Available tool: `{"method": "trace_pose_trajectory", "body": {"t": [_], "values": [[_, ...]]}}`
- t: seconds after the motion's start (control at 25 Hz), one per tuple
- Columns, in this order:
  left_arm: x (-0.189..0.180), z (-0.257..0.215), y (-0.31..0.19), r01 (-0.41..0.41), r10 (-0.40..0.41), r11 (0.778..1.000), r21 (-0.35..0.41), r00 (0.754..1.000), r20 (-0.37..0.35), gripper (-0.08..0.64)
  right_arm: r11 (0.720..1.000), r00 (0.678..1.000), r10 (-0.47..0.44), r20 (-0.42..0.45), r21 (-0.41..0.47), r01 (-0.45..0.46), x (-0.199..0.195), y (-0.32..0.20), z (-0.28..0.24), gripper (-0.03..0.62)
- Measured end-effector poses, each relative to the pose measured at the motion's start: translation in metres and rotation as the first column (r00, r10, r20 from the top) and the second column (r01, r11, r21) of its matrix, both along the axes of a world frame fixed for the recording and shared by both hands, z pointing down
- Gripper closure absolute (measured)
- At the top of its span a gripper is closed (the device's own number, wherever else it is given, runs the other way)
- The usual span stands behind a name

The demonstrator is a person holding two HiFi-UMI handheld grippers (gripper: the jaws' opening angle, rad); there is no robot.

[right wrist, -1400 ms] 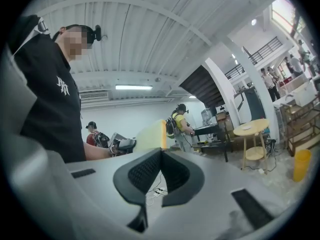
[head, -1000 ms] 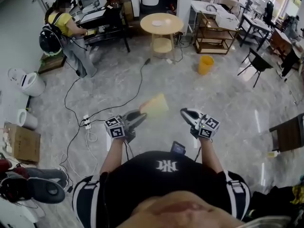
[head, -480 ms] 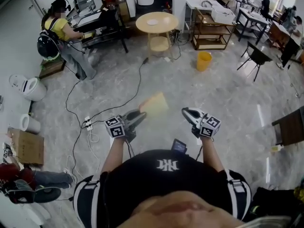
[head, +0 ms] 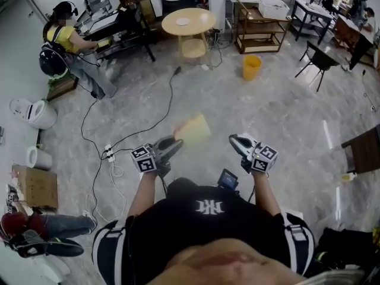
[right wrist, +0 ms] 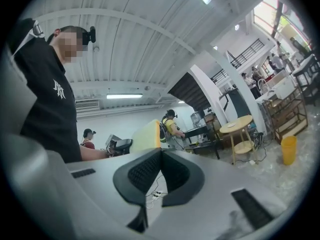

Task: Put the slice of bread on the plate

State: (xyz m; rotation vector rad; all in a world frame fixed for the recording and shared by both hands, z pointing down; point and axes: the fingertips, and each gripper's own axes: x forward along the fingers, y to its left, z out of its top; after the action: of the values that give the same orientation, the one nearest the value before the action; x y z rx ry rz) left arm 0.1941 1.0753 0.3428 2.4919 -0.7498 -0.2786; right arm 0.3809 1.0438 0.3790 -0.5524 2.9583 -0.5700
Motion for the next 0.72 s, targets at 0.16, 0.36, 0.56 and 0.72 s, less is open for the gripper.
{"method": "trace_pose_trajectory", "body": {"t": [0.16,0.36,0.56,0.72], "values": [[-0.012,0.012,-0.014,0.013,-0.013,1.0,-0.02,1.0,-0.006,0.454,1.0,1.0,0.0,-0.008,-0.028,0.0,-0.005,-0.009,0.015,0.595],[-0.031,0.026,-0.057,0.025,-0.026,0.999,-0.032,1.0,-0.014,0.454,1.0,0.999,0.007,-0.043,-0.012,-0.007,-0.014,-0.04,0.015,0.595],[-0.048,0.025,-0.115,-0.011,0.011,1.0,-0.009,1.0,0.024,0.454,0.999,0.997,0.026,-0.075,-0.035,-0.029,-0.032,-0.098,0.011,0.595],[-0.08,0.024,-0.159,-0.017,0.017,1.0,0.005,1.0,0.022,0.454,1.0,0.996,0.008,-0.092,-0.003,-0.009,-0.076,-0.155,-0.003,0.595]]}}
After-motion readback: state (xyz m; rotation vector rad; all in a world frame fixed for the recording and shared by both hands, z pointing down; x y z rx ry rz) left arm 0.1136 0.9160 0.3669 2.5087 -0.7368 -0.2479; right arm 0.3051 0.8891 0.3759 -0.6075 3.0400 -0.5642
